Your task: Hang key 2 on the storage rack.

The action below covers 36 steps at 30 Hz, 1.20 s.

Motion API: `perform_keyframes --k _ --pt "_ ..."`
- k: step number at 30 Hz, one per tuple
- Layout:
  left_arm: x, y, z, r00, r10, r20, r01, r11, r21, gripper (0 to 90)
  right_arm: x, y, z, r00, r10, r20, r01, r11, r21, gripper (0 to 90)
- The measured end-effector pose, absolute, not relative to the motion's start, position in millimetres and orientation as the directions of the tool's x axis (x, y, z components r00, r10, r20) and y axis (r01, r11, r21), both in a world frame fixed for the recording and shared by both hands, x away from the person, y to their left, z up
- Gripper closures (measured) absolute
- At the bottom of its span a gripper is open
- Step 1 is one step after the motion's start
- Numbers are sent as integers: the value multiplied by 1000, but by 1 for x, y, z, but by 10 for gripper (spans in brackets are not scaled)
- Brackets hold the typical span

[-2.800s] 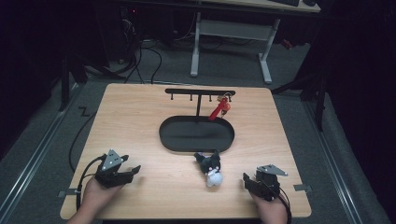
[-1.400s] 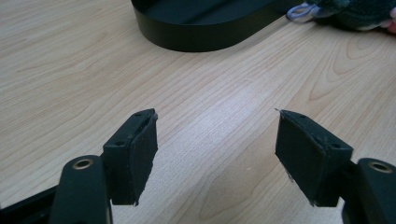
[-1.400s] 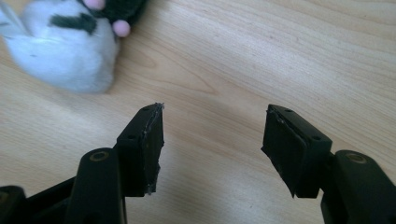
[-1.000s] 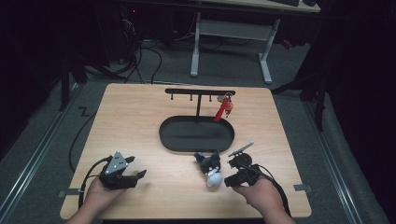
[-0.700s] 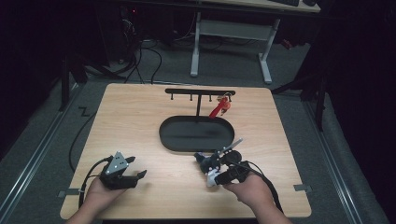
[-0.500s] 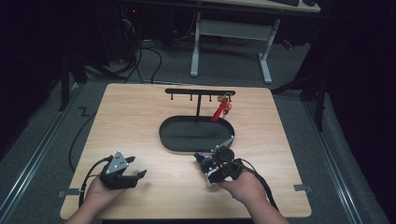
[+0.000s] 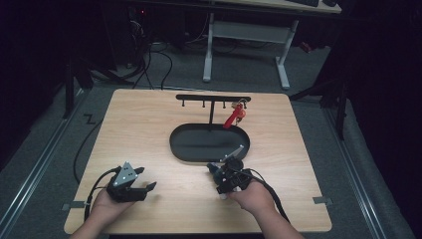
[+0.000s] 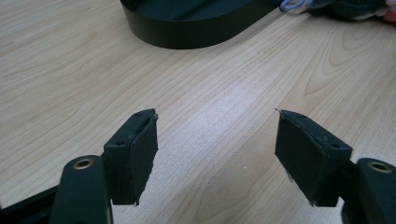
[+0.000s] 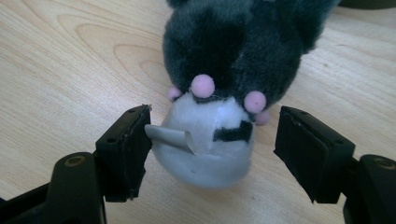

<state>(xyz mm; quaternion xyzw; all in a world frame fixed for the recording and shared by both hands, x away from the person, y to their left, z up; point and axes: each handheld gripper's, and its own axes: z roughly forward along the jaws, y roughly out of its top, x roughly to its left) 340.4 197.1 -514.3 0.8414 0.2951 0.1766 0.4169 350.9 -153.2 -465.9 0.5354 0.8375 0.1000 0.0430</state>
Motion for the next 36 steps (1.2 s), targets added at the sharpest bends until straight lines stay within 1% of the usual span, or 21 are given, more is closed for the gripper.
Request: perform_keyframes --k 2,7,9,11,18,21,23,29,30,36 --pt "340 197 -514 765 642 53 347 -480 806 300 351 -153 -469 -424 905 27 889 410 204 276" --pt "340 196 -515 766 641 49 348 -477 807 300 352 -154 -476 -412 910 44 896 396 199 290" --pt "340 196 -515 767 640 49 348 -479 806 300 353 -154 -477 -393 918 52 907 377 190 296" --pt "340 196 -515 767 640 49 348 -479 806 300 354 -155 -479 -404 913 57 901 387 198 305" --pt "340 196 -515 768 639 49 350 -483 803 300 353 -155 -482 -388 918 76 910 369 191 404" --pt "340 196 -515 768 639 50 349 -482 804 300 353 -156 -482 -387 918 85 910 366 193 430" --pt "340 195 -515 768 639 50 347 -481 805 300 353 -158 -481 -372 924 92 917 350 191 449" --pt "341 194 -516 770 636 51 347 -484 803 301 349 -162 -473 -375 925 67 912 354 208 468" --pt "341 194 -516 771 634 52 347 -487 802 301 350 -164 -470 -380 923 63 907 359 219 468" --pt "341 193 -516 772 634 55 347 -492 799 305 350 -172 -451 -349 936 48 913 329 241 468"
